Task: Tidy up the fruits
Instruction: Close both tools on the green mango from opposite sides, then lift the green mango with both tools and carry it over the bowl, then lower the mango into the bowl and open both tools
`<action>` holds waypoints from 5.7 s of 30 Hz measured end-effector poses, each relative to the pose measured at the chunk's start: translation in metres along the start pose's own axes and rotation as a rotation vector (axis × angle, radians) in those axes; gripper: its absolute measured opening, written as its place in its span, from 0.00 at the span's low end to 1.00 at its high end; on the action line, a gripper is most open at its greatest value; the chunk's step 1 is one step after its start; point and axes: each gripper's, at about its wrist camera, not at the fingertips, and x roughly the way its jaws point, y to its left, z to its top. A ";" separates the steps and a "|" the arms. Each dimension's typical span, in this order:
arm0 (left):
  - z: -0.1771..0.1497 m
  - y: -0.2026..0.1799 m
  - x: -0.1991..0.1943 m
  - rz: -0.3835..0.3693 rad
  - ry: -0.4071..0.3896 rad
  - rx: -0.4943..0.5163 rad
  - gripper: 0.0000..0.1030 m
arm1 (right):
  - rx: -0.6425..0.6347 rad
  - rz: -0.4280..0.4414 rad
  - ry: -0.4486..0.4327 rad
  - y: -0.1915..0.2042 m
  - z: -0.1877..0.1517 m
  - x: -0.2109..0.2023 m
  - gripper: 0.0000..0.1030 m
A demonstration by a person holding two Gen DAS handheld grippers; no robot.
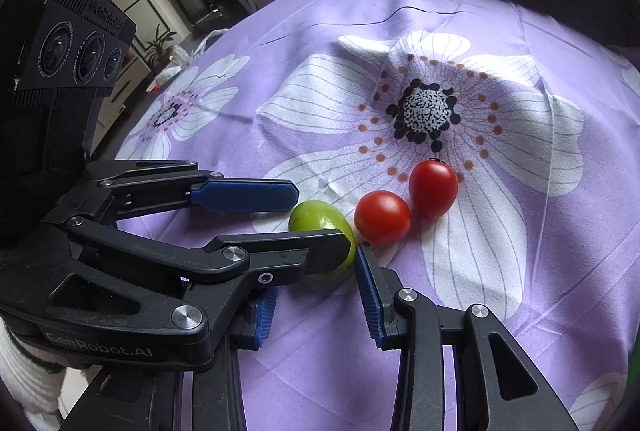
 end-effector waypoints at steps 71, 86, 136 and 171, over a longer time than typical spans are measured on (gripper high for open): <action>-0.009 -0.190 -0.035 -0.018 -0.156 0.321 0.43 | 0.091 -0.143 -0.337 -0.027 -0.084 -0.167 0.34; 0.015 -0.231 -0.017 -0.038 -0.149 0.411 0.43 | 0.152 -0.178 -0.407 -0.061 -0.092 -0.194 0.34; 0.081 -0.290 0.070 -0.116 -0.063 0.506 0.43 | 0.289 -0.273 -0.422 -0.168 -0.088 -0.214 0.34; 0.083 -0.269 0.112 -0.185 0.029 0.402 0.43 | 0.324 -0.288 -0.270 -0.187 -0.084 -0.186 0.34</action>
